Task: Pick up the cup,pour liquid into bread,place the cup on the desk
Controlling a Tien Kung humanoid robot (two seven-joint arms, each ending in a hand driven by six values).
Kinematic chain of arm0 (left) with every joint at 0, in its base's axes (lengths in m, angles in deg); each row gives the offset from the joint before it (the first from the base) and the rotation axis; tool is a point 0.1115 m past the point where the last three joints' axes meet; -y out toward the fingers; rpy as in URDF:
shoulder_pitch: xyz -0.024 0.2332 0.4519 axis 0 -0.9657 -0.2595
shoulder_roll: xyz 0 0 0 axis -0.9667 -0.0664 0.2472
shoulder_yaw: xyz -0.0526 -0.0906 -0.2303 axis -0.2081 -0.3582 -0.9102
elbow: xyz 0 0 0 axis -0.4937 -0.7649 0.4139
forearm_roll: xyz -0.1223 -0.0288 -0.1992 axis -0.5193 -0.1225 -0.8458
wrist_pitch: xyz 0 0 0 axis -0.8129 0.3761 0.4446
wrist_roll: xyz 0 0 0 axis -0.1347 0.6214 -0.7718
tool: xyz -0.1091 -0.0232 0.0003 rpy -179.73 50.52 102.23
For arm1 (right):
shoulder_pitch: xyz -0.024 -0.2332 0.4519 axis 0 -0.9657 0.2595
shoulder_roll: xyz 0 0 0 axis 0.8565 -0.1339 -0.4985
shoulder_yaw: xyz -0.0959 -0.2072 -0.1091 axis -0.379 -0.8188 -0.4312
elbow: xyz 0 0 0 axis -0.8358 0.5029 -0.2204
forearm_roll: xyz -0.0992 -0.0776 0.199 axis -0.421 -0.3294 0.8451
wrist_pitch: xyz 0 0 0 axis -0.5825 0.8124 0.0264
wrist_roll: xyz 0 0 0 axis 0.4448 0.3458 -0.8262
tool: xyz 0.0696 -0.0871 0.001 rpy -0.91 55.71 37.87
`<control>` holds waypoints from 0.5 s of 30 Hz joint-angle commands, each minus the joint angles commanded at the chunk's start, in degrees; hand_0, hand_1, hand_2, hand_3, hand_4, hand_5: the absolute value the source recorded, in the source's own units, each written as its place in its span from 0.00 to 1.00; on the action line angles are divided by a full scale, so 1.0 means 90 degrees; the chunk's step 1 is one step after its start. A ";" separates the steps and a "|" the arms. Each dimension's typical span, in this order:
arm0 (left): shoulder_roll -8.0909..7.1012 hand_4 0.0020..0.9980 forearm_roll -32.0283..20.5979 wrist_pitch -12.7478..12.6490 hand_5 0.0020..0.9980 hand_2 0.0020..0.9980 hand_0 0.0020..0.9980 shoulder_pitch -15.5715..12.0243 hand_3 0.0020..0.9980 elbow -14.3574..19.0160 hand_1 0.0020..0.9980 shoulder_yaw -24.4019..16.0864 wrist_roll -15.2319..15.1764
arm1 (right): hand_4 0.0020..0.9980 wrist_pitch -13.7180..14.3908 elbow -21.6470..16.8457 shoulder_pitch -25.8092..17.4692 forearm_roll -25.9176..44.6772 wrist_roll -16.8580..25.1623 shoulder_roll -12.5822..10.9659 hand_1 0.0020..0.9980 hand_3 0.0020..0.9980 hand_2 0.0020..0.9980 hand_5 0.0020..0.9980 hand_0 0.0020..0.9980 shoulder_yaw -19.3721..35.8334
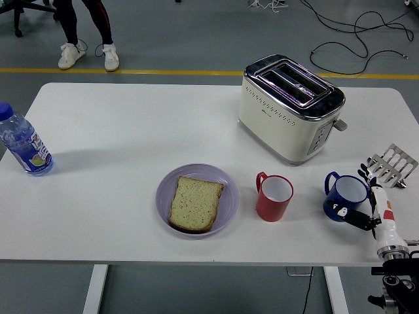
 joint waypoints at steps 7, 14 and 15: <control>-0.0004 0.41 0.0040 0.0009 0.94 0.73 0.67 -0.0070 0.65 0.0000 0.71 0.0013 0.0006 | 0.97 -0.0019 -0.0432 -0.0222 -0.0059 -0.0030 -0.0061 0.84 1.00 0.98 0.00 0.94 0.0110; -0.0016 0.41 0.0109 0.0012 0.94 0.73 0.67 -0.0114 0.65 0.0000 0.71 -0.0017 0.0016 | 0.97 0.0048 -0.1204 -0.0499 -0.0232 -0.0097 -0.0128 0.84 1.00 0.98 0.00 0.95 0.0187; -0.0019 0.41 0.0127 0.0013 0.94 0.73 0.67 -0.0124 0.65 0.0000 0.71 -0.0023 0.0019 | 0.97 0.0073 -0.1359 -0.0534 -0.0256 -0.0098 -0.0131 0.84 1.00 0.98 0.00 0.95 0.0226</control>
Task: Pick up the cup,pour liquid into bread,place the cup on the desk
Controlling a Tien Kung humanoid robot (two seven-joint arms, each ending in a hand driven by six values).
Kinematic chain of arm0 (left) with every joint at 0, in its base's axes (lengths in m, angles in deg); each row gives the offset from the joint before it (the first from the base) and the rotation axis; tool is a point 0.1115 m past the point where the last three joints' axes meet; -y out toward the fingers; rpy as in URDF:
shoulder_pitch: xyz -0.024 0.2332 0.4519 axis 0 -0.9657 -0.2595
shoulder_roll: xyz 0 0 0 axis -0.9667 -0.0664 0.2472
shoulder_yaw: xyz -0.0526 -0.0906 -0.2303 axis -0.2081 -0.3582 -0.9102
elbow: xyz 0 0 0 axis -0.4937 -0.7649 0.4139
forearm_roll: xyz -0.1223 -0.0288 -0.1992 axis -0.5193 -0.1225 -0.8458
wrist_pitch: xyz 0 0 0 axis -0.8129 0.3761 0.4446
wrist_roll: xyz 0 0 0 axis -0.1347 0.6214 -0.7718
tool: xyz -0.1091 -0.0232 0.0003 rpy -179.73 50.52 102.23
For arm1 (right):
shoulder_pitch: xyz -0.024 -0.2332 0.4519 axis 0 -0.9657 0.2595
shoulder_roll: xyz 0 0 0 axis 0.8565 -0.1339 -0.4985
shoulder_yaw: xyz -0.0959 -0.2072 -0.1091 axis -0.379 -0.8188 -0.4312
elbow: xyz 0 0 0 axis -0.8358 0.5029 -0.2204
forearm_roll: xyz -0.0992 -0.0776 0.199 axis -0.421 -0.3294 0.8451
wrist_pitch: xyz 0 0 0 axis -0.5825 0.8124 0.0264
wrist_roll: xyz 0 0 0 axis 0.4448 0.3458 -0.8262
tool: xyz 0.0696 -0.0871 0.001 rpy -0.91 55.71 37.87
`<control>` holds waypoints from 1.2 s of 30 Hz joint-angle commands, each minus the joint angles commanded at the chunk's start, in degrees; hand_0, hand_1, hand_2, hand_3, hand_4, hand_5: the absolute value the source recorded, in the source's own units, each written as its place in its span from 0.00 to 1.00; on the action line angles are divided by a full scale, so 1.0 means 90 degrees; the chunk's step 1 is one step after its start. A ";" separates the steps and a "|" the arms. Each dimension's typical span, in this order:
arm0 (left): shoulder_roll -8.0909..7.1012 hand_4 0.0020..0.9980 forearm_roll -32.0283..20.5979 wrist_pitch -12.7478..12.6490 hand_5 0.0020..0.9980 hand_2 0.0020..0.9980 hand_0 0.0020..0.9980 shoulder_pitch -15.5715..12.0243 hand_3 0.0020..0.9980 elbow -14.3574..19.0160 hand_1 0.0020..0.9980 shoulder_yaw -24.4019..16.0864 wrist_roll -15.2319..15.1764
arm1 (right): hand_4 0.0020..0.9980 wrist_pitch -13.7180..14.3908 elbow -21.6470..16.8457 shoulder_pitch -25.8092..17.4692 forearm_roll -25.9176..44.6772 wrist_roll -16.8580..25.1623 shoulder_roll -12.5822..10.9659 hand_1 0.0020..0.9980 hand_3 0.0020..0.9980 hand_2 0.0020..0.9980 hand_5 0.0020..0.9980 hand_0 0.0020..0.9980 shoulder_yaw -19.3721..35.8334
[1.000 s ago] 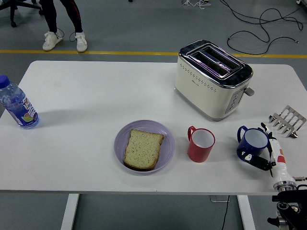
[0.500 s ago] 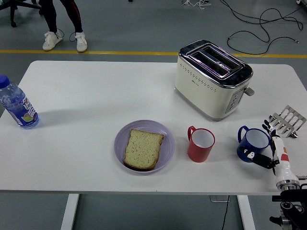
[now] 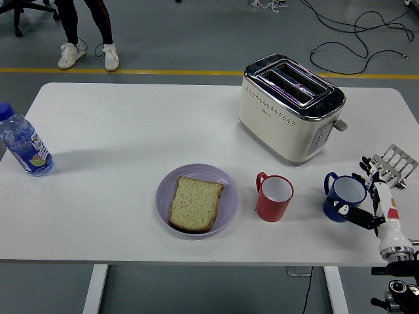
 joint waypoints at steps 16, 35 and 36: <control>-0.0025 0.41 -0.0074 0.0000 0.94 0.74 0.67 -0.0046 0.65 0.0000 0.71 0.0080 -0.0021 | 0.97 0.0346 -0.1003 0.0069 -0.0063 0.0004 -0.0061 0.84 1.00 0.95 0.03 0.93 0.0385; -0.0031 0.41 -0.0101 -0.0020 0.94 0.74 0.67 0.0056 0.65 0.0000 0.71 0.0066 -0.0021 | 0.91 0.0438 -0.2106 0.0332 0.0132 -0.0116 -0.0177 0.82 0.94 0.92 0.04 0.91 -0.0076; -0.0030 0.41 -0.0100 -0.0021 0.94 0.74 0.67 0.0057 0.65 0.0000 0.71 0.0056 -0.0020 | 0.91 0.0391 -0.2132 0.0330 0.0202 -0.0152 -0.0176 0.82 0.94 0.92 0.04 0.91 -0.0071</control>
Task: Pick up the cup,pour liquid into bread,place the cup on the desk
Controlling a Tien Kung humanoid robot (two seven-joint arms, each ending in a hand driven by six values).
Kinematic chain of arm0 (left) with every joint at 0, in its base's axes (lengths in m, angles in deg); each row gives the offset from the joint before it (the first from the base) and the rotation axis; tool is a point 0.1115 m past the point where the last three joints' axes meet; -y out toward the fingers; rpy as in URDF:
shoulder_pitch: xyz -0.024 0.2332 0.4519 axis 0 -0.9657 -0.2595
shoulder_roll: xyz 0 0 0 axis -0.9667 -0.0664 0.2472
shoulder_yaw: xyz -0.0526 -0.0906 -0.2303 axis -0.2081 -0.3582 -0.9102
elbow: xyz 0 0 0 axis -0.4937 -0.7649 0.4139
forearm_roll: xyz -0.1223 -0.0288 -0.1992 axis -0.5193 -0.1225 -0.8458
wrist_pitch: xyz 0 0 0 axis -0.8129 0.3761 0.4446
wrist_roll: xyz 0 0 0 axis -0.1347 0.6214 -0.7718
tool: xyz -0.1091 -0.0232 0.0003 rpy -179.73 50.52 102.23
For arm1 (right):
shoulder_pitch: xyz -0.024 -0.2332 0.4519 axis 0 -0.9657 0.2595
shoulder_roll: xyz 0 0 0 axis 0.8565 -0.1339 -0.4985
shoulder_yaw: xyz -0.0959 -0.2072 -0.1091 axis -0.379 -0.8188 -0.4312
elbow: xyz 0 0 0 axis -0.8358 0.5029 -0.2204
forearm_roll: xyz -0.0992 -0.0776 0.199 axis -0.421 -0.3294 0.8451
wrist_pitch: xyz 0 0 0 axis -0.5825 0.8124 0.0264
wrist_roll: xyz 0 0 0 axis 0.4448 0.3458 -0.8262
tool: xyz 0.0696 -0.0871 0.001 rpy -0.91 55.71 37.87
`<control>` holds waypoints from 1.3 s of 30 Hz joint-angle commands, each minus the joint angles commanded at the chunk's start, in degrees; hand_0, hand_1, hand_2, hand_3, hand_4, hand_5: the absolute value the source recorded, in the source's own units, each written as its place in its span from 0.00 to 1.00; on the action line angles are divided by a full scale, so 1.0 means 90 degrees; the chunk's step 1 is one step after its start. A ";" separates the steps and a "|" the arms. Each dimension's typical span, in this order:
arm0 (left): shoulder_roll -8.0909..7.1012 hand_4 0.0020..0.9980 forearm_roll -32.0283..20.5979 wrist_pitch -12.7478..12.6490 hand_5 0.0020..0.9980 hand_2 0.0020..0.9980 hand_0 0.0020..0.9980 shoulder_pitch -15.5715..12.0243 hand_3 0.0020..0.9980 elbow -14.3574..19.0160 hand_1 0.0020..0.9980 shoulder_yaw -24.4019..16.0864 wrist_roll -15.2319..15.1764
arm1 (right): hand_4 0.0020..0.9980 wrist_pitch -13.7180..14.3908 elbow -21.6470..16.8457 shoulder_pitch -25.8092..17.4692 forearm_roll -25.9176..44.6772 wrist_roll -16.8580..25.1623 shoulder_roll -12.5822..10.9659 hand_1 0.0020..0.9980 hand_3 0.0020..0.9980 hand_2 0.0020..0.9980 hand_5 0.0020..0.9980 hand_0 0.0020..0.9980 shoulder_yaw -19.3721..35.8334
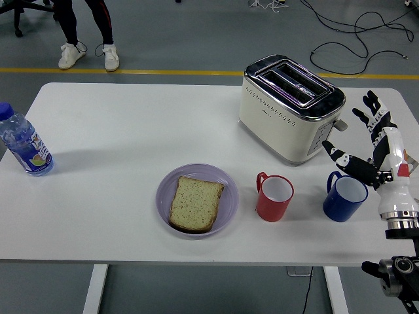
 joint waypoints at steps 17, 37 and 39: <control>-0.0008 0.41 -0.0018 0.0001 0.94 0.74 0.67 0.0036 0.66 0.0000 0.71 0.0038 -0.0003 | 0.70 -0.1047 -0.0874 -0.0306 0.3140 -0.0532 -0.0034 0.66 0.70 0.71 0.13 0.72 0.1335; -0.0003 0.41 0.0177 0.0004 0.94 0.74 0.67 0.0013 0.66 0.0000 0.71 -0.0092 0.0034 | 0.65 -0.2082 -0.0380 -0.0578 0.6877 -0.1565 0.0085 0.66 0.66 0.70 0.17 0.72 0.3118; 0.0001 0.41 0.0176 0.0006 0.94 0.74 0.67 0.0014 0.66 0.0000 0.71 -0.0084 0.0036 | 0.65 -0.2083 -0.0318 -0.0580 0.6988 -0.1586 0.0102 0.66 0.66 0.70 0.17 0.72 0.3172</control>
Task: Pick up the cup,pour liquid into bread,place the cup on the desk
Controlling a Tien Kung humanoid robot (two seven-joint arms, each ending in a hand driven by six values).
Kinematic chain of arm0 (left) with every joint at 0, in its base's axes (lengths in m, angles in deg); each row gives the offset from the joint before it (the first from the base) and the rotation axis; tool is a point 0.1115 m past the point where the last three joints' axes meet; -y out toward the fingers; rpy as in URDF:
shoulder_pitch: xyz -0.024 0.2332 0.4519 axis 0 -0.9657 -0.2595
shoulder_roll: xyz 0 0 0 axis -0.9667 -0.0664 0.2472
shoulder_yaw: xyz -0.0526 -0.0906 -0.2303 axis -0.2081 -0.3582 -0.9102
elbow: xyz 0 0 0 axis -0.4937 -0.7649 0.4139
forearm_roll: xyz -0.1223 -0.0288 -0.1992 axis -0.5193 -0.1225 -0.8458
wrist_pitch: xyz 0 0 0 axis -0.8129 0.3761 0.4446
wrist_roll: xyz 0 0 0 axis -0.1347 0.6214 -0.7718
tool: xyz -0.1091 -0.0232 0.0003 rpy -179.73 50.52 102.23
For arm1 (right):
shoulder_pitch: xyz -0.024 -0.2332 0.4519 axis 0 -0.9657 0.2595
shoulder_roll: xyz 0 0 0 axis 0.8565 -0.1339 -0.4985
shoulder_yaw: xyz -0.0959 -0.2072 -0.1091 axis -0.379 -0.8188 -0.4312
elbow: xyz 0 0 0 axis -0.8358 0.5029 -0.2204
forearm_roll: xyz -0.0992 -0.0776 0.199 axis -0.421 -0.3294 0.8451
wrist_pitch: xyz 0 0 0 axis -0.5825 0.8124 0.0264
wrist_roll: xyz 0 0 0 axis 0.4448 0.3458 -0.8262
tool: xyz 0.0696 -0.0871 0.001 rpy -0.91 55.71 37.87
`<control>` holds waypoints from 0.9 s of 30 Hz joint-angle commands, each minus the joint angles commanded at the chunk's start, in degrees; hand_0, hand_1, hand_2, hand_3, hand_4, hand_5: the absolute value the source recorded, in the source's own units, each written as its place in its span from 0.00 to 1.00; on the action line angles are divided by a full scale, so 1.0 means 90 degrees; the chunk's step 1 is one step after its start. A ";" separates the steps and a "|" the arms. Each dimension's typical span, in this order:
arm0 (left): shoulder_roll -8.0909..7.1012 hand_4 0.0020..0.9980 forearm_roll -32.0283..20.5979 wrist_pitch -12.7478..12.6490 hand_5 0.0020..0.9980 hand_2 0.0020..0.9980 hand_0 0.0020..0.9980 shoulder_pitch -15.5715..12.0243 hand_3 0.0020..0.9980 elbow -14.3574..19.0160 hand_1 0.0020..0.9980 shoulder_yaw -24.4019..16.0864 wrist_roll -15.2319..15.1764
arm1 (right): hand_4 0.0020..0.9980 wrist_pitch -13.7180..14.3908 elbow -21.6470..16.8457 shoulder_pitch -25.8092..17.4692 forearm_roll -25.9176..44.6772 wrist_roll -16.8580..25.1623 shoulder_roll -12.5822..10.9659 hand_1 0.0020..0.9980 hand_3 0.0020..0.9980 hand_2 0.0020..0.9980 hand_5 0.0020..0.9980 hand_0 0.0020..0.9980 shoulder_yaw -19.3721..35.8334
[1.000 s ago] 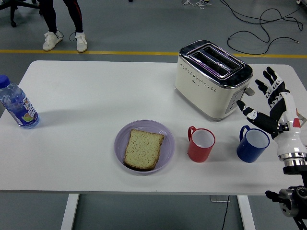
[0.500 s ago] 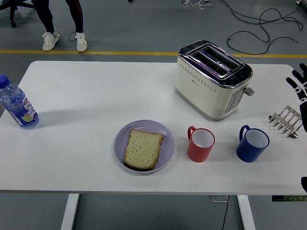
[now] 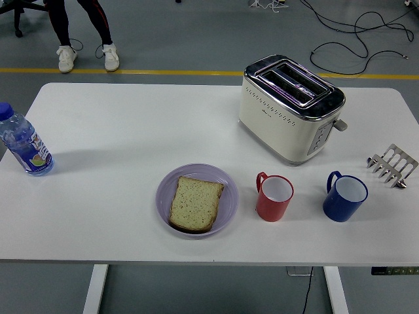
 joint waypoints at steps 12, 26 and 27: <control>0.0001 0.41 -0.0022 -0.0002 0.94 0.74 0.67 0.0020 0.66 0.0000 0.71 -0.0019 -0.0008 | 0.62 0.0013 0.0233 0.0022 0.0316 -0.0118 0.0050 0.65 0.64 0.70 0.18 0.71 0.0177; 0.0008 0.41 -0.0076 -0.0003 0.94 0.74 0.67 0.0050 0.65 0.0000 0.71 0.0025 -0.0015 | 0.60 0.0002 0.0293 0.0049 0.0526 -0.0151 0.0071 0.65 0.63 0.69 0.18 0.70 0.0295; 0.0009 0.41 -0.0078 -0.0003 0.94 0.74 0.67 0.0051 0.65 0.0000 0.71 0.0026 -0.0015 | 0.60 -0.0001 0.0293 0.0051 0.0531 -0.0151 0.0075 0.65 0.63 0.69 0.18 0.70 0.0294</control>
